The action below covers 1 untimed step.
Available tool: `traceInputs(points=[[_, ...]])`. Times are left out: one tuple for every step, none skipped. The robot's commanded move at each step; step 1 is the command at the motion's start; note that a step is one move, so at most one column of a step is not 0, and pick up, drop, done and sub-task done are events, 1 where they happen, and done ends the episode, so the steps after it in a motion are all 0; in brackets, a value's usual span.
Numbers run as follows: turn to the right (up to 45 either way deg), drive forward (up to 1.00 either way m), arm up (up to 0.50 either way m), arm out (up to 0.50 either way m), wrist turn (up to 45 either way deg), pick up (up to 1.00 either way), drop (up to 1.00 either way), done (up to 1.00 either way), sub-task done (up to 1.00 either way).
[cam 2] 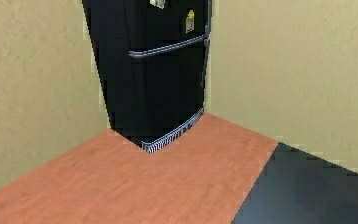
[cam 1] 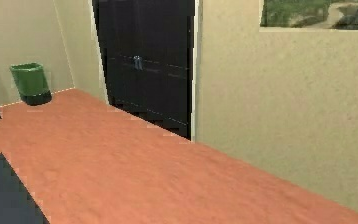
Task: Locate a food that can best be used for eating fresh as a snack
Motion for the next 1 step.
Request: traceInputs(points=[[-36.0, 0.0, 0.0, 0.0, 0.0, 0.0, 0.0, 0.0, 0.0]])
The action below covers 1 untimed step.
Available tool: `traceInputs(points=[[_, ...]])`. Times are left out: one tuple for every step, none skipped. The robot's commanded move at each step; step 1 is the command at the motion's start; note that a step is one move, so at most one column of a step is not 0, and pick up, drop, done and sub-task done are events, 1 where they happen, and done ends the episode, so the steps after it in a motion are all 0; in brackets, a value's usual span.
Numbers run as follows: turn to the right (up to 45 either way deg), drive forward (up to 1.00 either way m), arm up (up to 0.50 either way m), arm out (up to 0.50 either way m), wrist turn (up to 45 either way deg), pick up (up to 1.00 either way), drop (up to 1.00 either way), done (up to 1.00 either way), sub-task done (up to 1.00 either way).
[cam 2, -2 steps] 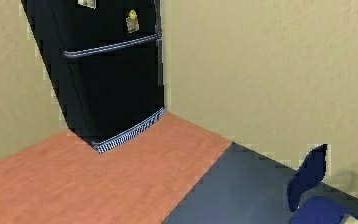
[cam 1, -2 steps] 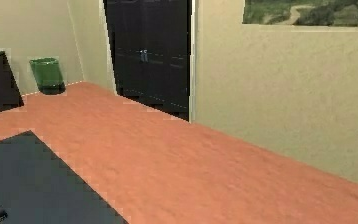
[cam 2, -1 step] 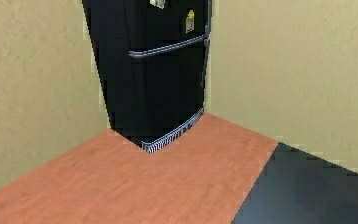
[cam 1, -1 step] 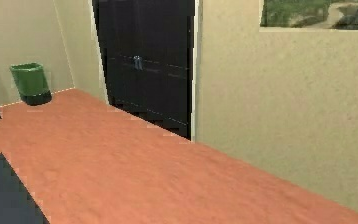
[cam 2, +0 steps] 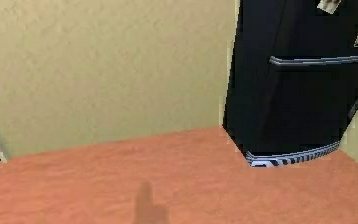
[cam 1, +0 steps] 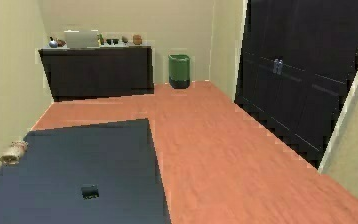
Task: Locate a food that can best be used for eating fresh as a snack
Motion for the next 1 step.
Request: traceInputs(points=[[0.0, 1.0, 0.0, 0.0, 0.0, 0.0, 0.0, 0.0, 0.0]])
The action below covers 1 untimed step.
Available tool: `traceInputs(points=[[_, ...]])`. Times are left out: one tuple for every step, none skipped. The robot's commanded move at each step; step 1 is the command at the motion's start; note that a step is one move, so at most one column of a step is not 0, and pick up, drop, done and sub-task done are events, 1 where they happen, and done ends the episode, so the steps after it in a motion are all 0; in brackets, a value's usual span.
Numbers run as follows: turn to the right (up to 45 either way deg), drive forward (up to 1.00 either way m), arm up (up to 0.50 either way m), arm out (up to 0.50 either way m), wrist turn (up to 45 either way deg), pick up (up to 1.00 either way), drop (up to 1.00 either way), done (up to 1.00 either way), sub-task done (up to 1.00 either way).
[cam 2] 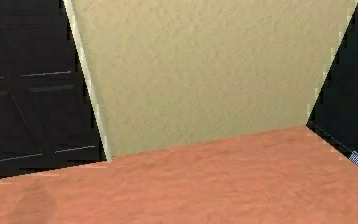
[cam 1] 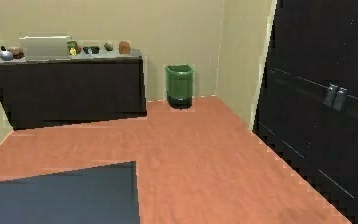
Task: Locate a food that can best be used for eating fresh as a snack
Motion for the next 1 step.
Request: traceInputs(points=[[0.0, 0.15, 0.0, 0.0, 0.0, 0.0, 0.0, 0.0, 0.0]])
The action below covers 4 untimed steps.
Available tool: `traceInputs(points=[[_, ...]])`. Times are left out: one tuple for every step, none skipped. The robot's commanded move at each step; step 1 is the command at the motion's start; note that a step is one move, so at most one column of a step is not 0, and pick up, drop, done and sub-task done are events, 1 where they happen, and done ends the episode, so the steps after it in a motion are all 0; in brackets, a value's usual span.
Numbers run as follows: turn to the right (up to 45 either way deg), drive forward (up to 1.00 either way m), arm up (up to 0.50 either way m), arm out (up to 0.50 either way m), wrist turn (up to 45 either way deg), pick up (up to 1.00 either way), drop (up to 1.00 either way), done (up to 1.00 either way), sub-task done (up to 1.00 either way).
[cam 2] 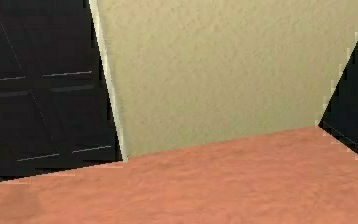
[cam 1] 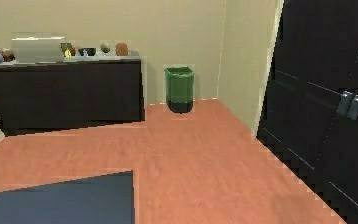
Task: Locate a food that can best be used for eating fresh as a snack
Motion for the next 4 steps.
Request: traceInputs(points=[[-12.0, 0.0, 0.0, 0.0, 0.0, 0.0, 0.0, 0.0, 0.0], [0.0, 0.5, 0.0, 0.0, 0.0, 0.0, 0.0, 0.0, 0.0], [-12.0, 0.0, 0.0, 0.0, 0.0, 0.0, 0.0, 0.0, 0.0], [0.0, 1.0, 0.0, 0.0, 0.0, 0.0, 0.0, 0.0, 0.0]])
